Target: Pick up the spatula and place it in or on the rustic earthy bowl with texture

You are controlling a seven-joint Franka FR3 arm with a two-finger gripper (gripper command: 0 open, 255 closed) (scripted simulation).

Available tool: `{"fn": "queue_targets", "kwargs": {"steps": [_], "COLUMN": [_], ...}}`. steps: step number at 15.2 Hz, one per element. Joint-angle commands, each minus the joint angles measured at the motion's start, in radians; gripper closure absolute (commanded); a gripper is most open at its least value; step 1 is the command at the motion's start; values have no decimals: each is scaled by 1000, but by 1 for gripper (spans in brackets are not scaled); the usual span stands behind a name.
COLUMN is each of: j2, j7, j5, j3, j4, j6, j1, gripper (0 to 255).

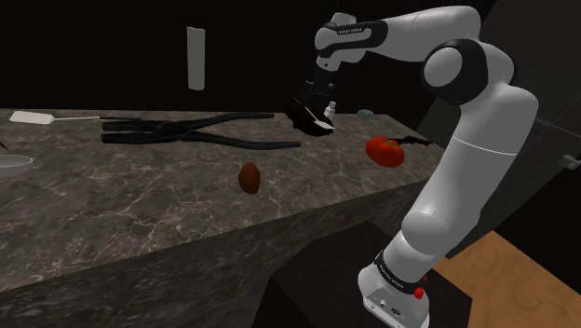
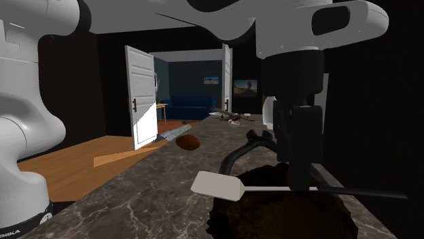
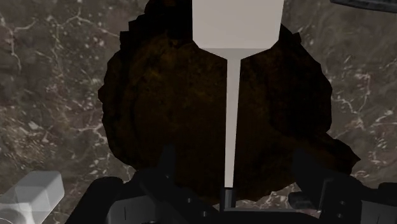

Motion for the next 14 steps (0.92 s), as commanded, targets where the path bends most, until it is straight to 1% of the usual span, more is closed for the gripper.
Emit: {"fn": "queue_targets", "kwargs": {"steps": [1, 2, 6, 14], "j2": [0, 0, -17, -17], "j7": [0, 0, 3, 3], "j5": [0, 0, -4, -4], "j3": [0, 0, -1, -1], "j4": [0, 0, 104, 104], "j6": [0, 0, -121, -121], "j1": [0, 0, -1, -1], "gripper": [0, 0, 0, 0]}}
